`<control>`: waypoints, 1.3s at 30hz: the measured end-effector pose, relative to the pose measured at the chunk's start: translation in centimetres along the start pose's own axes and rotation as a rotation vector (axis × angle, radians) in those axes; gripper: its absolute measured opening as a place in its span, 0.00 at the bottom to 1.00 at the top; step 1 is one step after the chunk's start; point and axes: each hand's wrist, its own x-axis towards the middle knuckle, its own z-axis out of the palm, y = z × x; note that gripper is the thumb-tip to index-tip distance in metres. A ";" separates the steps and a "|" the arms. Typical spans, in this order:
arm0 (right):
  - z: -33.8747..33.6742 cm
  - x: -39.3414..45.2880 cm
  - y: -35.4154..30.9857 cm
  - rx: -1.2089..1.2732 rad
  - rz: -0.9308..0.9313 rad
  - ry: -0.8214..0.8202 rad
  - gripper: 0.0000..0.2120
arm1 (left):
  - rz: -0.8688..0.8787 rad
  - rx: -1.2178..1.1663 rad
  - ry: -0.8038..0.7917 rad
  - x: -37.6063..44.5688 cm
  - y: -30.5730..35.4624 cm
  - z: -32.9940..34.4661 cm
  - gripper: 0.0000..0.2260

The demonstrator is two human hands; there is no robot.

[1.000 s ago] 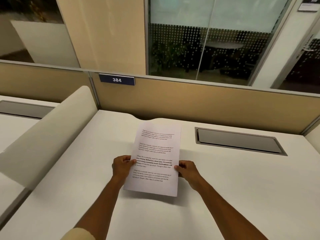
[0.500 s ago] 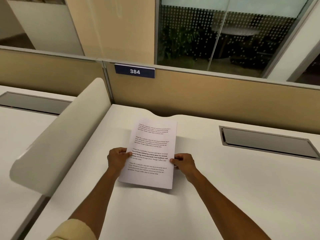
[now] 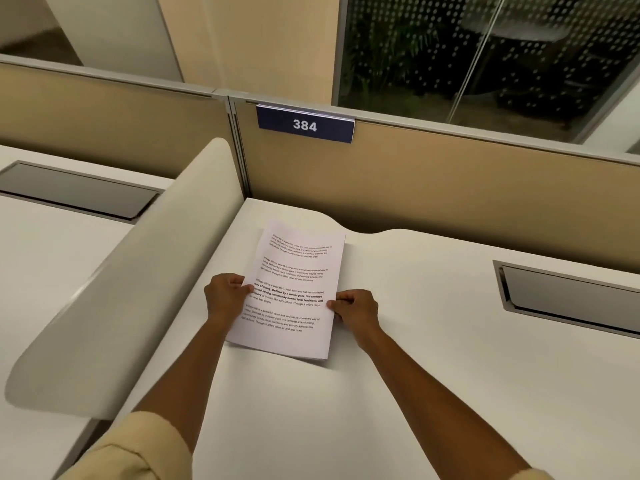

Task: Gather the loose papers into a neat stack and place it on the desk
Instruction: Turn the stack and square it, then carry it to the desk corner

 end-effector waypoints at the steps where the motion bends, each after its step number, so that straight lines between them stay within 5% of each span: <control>1: 0.6 0.5 -0.3 0.006 0.006 0.006 0.04 | 0.002 0.012 0.010 0.7 -0.1 0.0 0.13; 14: 6.5 4.6 -2.3 -0.019 -0.038 0.155 0.11 | 0.179 0.185 0.171 6.7 0.2 0.6 0.02; 22: 8.5 6.3 -3.5 -0.098 -0.088 0.184 0.10 | 0.148 0.379 0.204 9.5 0.9 1.0 0.13; 31: 9.7 7.7 -4.3 -0.147 -0.104 0.183 0.04 | 0.198 0.559 0.227 10.4 1.6 1.4 0.07; 39: 10.3 8.8 -4.1 -0.197 -0.137 0.203 0.19 | 0.264 0.749 0.202 10.8 2.0 1.7 0.07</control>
